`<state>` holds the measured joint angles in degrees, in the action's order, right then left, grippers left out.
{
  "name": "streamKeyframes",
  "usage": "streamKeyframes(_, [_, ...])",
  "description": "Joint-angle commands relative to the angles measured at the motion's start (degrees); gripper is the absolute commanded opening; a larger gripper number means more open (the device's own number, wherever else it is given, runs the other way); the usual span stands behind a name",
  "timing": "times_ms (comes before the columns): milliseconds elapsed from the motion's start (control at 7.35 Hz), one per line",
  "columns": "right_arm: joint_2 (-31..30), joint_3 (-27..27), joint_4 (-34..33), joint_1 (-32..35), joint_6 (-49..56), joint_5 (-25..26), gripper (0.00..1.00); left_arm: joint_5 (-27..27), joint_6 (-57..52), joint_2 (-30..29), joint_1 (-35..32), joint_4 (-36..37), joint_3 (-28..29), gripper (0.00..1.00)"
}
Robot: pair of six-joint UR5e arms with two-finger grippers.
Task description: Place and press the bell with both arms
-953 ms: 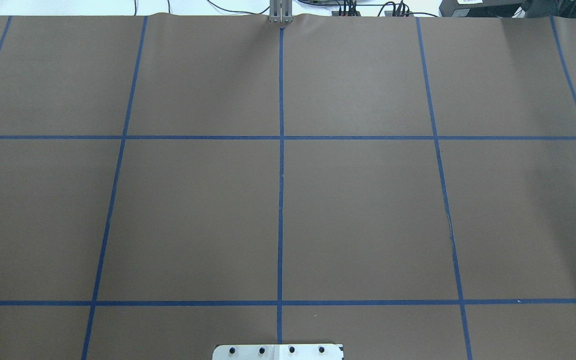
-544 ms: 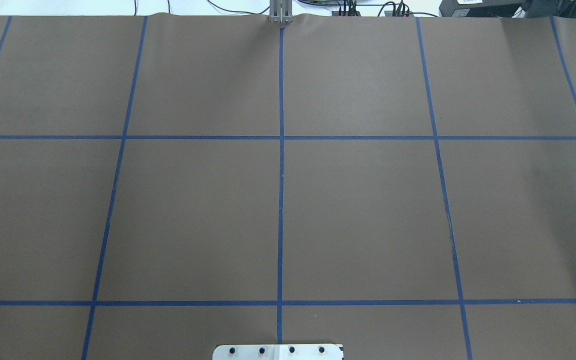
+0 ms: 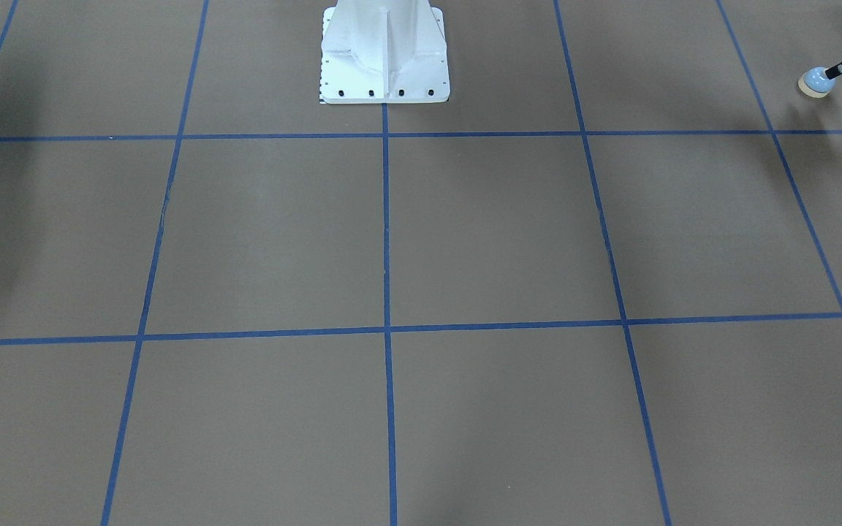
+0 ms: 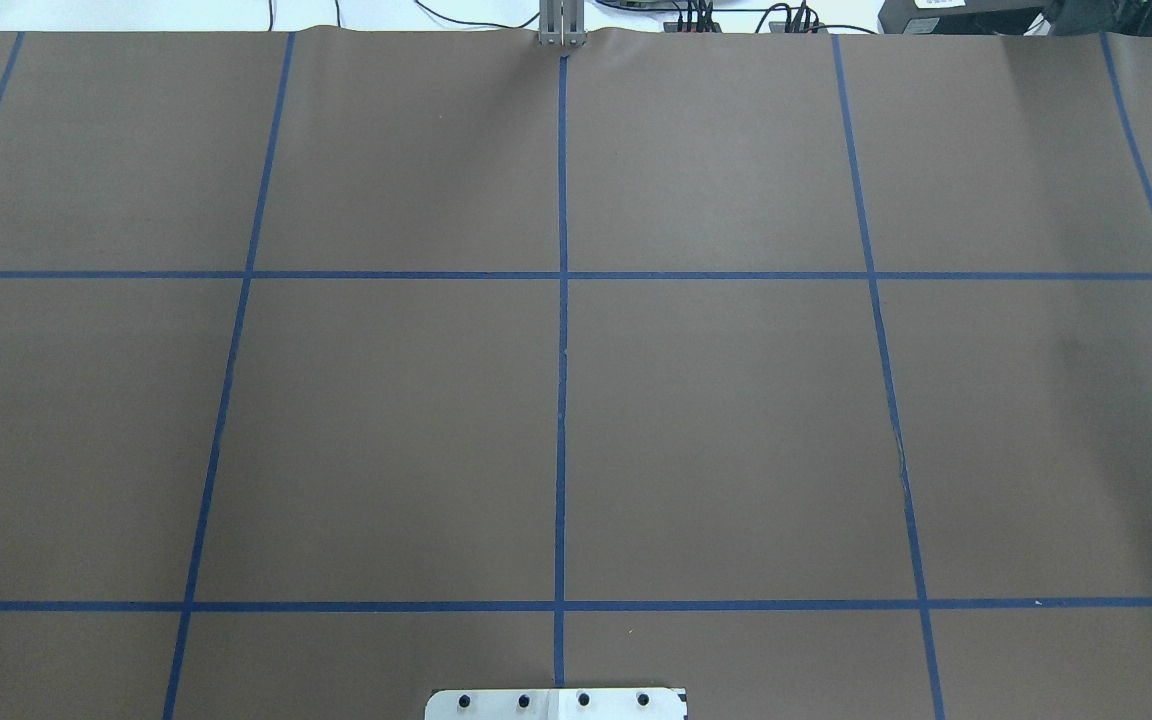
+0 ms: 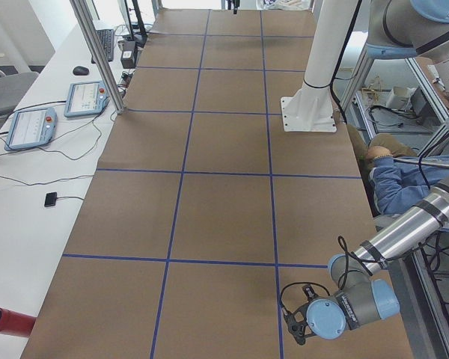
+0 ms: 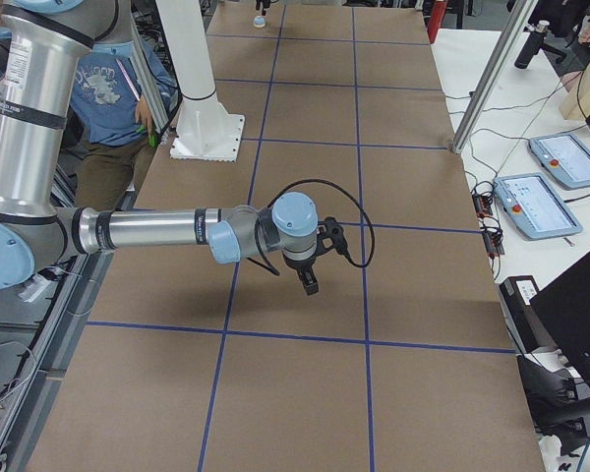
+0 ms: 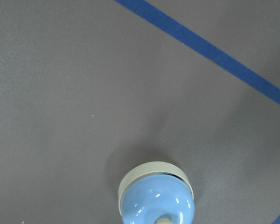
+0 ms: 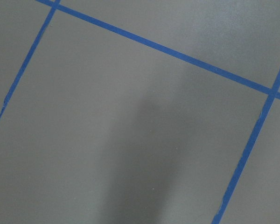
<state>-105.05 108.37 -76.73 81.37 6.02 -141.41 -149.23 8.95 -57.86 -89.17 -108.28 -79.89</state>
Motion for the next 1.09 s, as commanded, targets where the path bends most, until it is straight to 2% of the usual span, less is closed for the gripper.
streamKeyframes(0, [0.11, 0.08, 0.0, -0.25, -0.13, 0.08, 1.0, -3.07, 0.1, -0.59, 0.04, -0.27, 0.17, 1.0])
streamKeyframes(136, [0.11, 0.09, 0.0, -0.25, -0.13, 0.08, 1.0, -3.43, -0.16, -2.59, 0.22, -0.27, 0.17, 0.99])
streamKeyframes(272, [0.11, 0.09, 0.0, -0.25, -0.13, 0.08, 1.0, -1.52, -0.51, -5.48, 5.27, -0.27, 0.17, 0.99])
streamKeyframes(408, [0.2, 0.09, 0.0, -0.25, -0.13, 0.17, 1.0, 2.59, -0.34, -7.08, 9.23, -0.27, 0.0, 0.99])
streamKeyframes(544, [0.2, 0.09, 0.0, -0.34, -0.13, 0.25, 1.0, 2.63, -0.42, -7.53, 10.93, -0.27, -0.27, 0.99])
streamKeyframes(680, [0.11, 0.09, 0.0, -0.34, -0.05, 0.43, 1.0, 2.81, -0.25, -7.19, 17.56, 0.17, -0.18, 0.99])
streamKeyframes(953, [0.11, 0.0, 0.0, -0.69, -0.13, 0.52, 1.0, 2.98, -0.42, -5.78, 21.55, 0.35, 0.17, 0.99])
